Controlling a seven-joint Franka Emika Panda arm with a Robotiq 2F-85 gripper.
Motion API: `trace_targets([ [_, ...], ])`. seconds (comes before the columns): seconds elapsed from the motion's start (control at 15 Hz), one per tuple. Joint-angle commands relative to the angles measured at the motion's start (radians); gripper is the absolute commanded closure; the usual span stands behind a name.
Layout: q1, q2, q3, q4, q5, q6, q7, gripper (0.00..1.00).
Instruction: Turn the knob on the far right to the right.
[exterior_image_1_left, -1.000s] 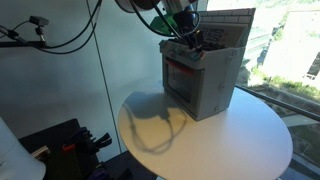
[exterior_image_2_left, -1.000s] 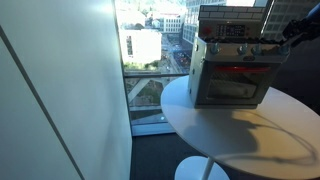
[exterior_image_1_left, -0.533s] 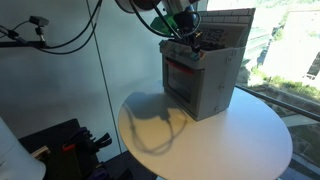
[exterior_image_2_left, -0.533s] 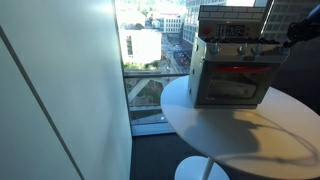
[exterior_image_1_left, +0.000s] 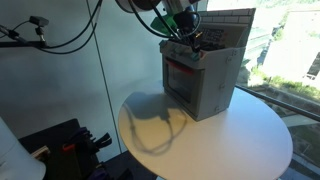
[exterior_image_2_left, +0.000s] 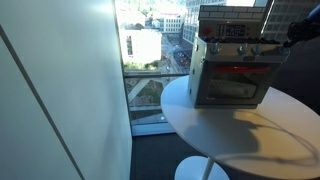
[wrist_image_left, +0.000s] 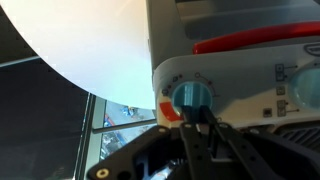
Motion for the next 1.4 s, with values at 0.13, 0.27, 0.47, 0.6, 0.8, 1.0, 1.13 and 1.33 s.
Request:
trace_targets([
  [0.13, 0.006, -0.004, -0.011, -0.008, 0.066, 0.013, 0.004, 0.95],
  [0.27, 0.006, -0.004, -0.012, -0.009, 0.099, 0.022, 0.016, 0.95],
  [0.47, 0.006, -0.004, -0.014, -0.015, 0.149, 0.039, 0.033, 0.95],
  [0.6, 0.006, -0.003, -0.014, -0.023, 0.176, 0.062, 0.052, 0.95],
  [0.8, 0.008, -0.004, -0.013, -0.039, 0.214, 0.098, 0.086, 0.95],
  [1.0, 0.009, -0.004, -0.012, -0.058, 0.238, 0.149, 0.131, 0.95],
  [1.13, 0.011, -0.003, -0.011, -0.073, 0.253, 0.187, 0.16, 0.95],
  [1.33, 0.014, -0.003, -0.01, -0.09, 0.269, 0.237, 0.203, 0.96],
])
